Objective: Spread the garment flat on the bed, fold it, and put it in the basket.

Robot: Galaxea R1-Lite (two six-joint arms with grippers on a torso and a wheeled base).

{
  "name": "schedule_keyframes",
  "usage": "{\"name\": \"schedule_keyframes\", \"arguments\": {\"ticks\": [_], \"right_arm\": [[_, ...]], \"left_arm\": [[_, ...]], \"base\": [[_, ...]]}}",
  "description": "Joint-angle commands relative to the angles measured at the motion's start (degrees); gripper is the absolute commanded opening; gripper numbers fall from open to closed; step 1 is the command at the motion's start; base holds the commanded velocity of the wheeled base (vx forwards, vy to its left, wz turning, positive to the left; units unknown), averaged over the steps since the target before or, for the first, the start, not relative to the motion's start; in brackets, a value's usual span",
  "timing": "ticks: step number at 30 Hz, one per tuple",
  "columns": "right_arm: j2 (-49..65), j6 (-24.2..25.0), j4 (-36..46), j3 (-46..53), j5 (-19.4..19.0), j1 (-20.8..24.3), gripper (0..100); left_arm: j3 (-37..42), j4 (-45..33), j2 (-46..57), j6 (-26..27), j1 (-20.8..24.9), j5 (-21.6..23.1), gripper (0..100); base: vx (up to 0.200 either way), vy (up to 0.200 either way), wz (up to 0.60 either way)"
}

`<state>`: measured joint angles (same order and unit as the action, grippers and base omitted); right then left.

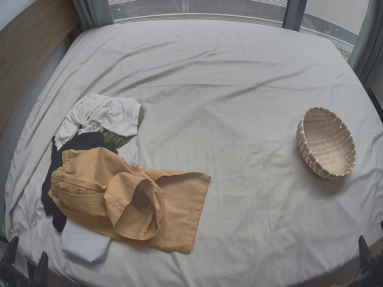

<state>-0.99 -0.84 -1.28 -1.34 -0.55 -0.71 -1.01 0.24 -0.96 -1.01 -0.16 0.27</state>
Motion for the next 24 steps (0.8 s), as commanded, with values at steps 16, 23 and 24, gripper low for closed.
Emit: {"name": "schedule_keyframes", "arguments": {"ticks": [16,23,24], "right_arm": [[-22.5,12.1,-4.1,-14.4,-7.9,9.7,100],[-33.0,15.4,-9.9,-16.2,-11.4,9.8,100],[-34.2,15.3,-10.8,-16.2,-11.4,9.8,100]], "left_arm": [[1.0,0.0,1.0,0.0,0.0,0.0,100],[1.0,0.1,1.0,0.0,0.0,0.0,100],[1.0,0.1,1.0,0.0,0.0,0.0,100]], "base": [[0.0,0.0,0.0],[0.0,0.0,0.0],[0.0,0.0,0.0]]}}
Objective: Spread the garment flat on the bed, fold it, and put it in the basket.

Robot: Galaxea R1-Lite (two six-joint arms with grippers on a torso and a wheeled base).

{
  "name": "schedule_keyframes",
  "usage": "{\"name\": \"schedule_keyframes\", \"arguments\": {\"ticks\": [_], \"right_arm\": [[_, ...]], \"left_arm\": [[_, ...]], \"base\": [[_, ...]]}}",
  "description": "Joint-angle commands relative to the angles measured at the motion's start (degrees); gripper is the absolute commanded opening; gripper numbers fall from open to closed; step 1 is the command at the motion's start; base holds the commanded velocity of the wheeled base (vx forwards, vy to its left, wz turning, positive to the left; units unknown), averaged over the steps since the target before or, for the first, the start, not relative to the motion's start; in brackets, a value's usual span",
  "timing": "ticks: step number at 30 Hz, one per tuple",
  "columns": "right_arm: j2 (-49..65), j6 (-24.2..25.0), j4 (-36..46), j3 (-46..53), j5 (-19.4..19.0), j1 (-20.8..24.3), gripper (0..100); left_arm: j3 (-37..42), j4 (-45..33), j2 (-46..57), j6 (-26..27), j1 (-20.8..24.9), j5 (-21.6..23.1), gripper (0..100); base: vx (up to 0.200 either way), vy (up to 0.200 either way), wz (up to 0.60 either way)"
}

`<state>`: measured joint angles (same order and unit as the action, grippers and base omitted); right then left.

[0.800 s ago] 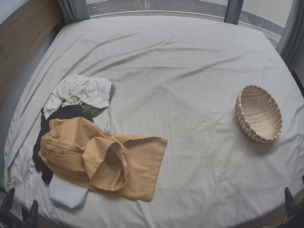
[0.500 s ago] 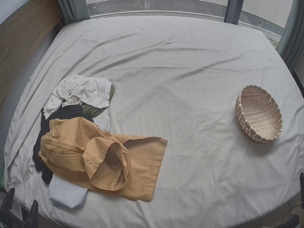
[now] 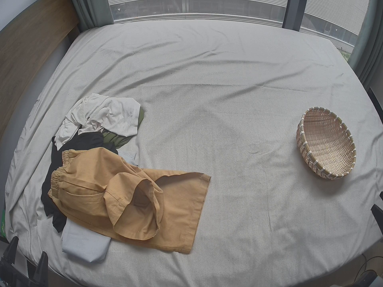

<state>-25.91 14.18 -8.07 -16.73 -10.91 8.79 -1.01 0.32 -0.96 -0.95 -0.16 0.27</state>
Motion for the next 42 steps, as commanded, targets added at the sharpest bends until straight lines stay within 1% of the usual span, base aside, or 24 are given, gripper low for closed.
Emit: {"name": "schedule_keyframes", "arguments": {"ticks": [1,4,8,12,13,17,22,24,27,28,30,31,33,38,42], "right_arm": [[-11.9,0.2,-6.3,-0.9,-1.0,0.3,100],[-17.1,0.1,-10.6,-0.9,-1.1,0.6,100],[-24.9,0.3,-17.4,-0.7,-1.0,3.8,100],[-31.4,0.8,-21.8,-0.9,-0.9,5.7,100],[-31.4,0.8,-21.8,-0.9,-0.9,5.7,100],[-39.9,1.4,-28.0,-1.1,-0.5,10.4,100],[-47.6,2.7,-33.9,-1.8,-0.1,14.1,100],[-50.5,3.8,-36.1,-2.5,1.0,15.8,100],[-53.1,5.5,-37.9,-3.6,2.5,18.2,100],[-54.5,6.5,-38.6,-4.1,3.0,19.6,100],[-55.3,7.0,-39.0,-4.4,3.1,20.2,100],[-57.4,7.6,-39.2,-5.2,3.2,21.7,100],[-59.8,7.8,-39.5,-6.0,3.4,23.0,100],[-65.8,8.0,-43.3,-7.5,4.1,24.8,100],[-71.1,8.1,-48.7,-8.0,4.2,25.7,100]], "left_arm": [[1.0,0.0,1.0,-0.1,0.0,0.0,100],[1.0,0.0,1.0,-0.1,0.0,0.0,100],[1.0,0.0,1.0,0.0,0.0,0.0,100],[1.0,0.0,1.0,0.0,0.0,0.0,100],[1.0,0.0,1.0,0.0,0.0,0.0,100],[1.0,0.0,1.0,-0.1,0.0,0.0,100],[1.0,0.0,1.0,-0.3,0.0,0.0,100],[1.0,0.0,1.0,-0.4,0.0,0.0,100],[1.0,0.0,1.0,-0.3,0.0,0.0,100],[1.0,0.0,1.0,-0.3,0.0,0.0,100],[1.0,0.0,1.0,-0.3,0.0,0.0,100],[1.0,0.0,1.0,-0.4,0.0,0.0,100],[1.0,0.0,1.0,-0.4,0.0,0.0,100],[1.0,0.0,1.0,-0.5,0.0,0.0,100],[1.0,0.0,1.0,-0.5,0.0,0.0,100]], "base": [[0.0,0.0,0.0],[0.0,0.0,0.0],[0.0,0.0,0.0],[0.0,0.0,0.0],[0.0,0.0,0.0],[0.0,0.0,0.0],[0.0,0.0,0.0],[0.0,0.0,0.0],[0.0,0.0,0.0],[0.0,0.0,0.0],[0.0,0.0,0.0],[0.0,0.0,0.0],[0.0,0.0,0.0],[0.0,0.0,0.0],[0.0,0.0,0.0]]}}
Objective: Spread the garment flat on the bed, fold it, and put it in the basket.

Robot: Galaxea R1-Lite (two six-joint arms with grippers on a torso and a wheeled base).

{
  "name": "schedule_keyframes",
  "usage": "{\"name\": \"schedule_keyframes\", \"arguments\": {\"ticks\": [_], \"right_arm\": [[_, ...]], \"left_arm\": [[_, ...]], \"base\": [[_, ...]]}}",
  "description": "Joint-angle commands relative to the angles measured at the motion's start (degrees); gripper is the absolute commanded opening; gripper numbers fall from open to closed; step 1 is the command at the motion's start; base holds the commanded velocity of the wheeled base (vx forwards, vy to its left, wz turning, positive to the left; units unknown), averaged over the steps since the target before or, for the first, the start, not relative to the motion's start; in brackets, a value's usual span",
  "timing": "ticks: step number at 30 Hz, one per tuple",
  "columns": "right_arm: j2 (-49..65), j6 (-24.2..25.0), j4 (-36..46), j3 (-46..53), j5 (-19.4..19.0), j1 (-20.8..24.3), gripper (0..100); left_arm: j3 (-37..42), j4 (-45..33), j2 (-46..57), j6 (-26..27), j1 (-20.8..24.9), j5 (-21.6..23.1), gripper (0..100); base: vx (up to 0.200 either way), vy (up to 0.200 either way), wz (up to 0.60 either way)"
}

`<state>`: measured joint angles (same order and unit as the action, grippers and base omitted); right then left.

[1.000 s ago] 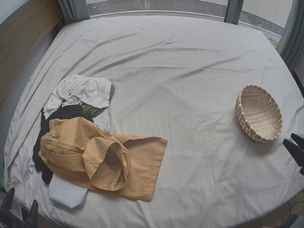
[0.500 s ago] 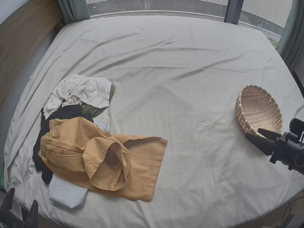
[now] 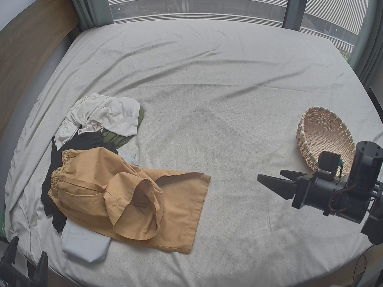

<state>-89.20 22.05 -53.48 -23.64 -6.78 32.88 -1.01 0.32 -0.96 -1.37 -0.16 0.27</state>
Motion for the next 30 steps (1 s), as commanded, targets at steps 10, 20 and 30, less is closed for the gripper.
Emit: {"name": "schedule_keyframes", "arguments": {"ticks": [10,20,30], "right_arm": [[-17.7,2.1,-7.6,-3.9,-0.1,3.0,100],[-29.6,2.4,-11.5,-7.9,-0.3,4.2,100],[-37.4,5.7,-12.8,-13.0,-0.3,6.8,100]], "left_arm": [[1.0,0.0,1.0,-0.2,0.0,0.0,100],[1.0,0.0,1.0,-0.3,0.0,0.0,100],[1.0,0.0,1.0,-0.3,0.0,0.0,100]], "base": [[0.0,0.0,0.0],[0.0,0.0,0.0],[0.0,0.0,0.0]]}}
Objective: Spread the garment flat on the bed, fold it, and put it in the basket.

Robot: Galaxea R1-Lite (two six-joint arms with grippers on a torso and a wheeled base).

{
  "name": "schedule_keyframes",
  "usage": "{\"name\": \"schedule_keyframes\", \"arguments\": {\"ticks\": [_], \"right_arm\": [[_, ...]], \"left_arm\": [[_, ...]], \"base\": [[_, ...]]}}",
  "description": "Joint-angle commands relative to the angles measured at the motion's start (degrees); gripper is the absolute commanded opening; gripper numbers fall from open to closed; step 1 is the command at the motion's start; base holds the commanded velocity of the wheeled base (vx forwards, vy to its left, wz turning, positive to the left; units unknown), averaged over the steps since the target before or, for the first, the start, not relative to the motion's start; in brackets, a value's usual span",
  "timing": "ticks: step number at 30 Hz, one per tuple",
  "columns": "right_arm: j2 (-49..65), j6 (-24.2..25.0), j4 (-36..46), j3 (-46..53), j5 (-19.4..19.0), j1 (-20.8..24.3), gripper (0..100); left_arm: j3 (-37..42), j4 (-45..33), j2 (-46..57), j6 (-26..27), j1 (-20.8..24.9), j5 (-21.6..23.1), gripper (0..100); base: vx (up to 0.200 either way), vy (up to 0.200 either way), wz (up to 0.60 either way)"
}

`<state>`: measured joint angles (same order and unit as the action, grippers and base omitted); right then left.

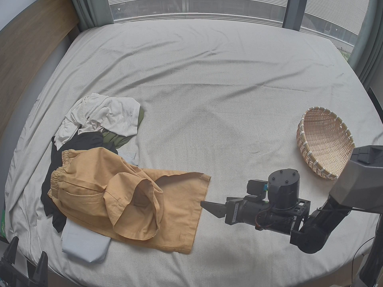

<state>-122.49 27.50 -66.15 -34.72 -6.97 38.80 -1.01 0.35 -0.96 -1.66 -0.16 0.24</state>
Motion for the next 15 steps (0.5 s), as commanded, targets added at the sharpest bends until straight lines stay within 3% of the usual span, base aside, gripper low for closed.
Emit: {"name": "schedule_keyframes", "arguments": {"ticks": [1,15], "right_arm": [[-4.6,0.3,0.0,-2.3,-0.1,0.9,100],[-10.5,0.4,-0.2,-8.0,0.0,2.1,100]], "left_arm": [[1.0,0.0,1.0,0.0,0.0,0.0,100],[1.0,0.1,1.0,-0.1,0.0,-0.1,100]], "base": [[0.0,0.0,0.0],[0.0,0.0,0.0]]}}
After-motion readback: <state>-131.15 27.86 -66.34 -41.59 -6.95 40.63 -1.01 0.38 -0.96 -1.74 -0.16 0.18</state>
